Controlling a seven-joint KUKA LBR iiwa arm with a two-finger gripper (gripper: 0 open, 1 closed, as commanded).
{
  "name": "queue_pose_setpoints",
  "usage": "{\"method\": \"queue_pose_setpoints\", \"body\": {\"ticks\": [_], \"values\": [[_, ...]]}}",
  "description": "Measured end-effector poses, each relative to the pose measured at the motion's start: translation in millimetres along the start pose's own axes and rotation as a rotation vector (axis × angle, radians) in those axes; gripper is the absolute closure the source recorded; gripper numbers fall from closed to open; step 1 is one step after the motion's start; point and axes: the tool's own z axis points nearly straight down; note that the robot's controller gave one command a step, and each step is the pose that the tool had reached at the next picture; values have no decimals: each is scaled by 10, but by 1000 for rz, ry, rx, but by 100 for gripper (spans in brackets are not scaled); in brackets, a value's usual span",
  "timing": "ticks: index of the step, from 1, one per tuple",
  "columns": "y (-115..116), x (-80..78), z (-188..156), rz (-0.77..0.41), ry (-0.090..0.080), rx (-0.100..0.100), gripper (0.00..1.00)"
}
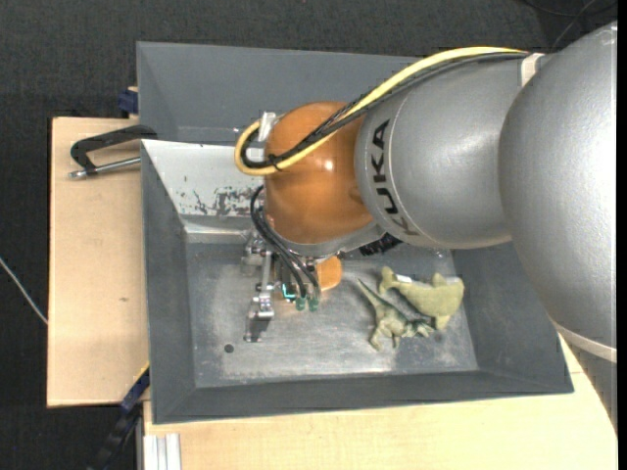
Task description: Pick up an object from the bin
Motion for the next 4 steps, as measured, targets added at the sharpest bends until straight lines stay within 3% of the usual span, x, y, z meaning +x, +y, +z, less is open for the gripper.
{"method": "queue_pose_setpoints", "body": {"ticks": [1,2,3,4], "values": [[-835,-365,717,60,-14,-2,0],[-1085,92,505,-372,-7,1,0],[-1306,-394,502,-562,-15,2,0],[-1054,57,768,-887,-23,0,0]]}}
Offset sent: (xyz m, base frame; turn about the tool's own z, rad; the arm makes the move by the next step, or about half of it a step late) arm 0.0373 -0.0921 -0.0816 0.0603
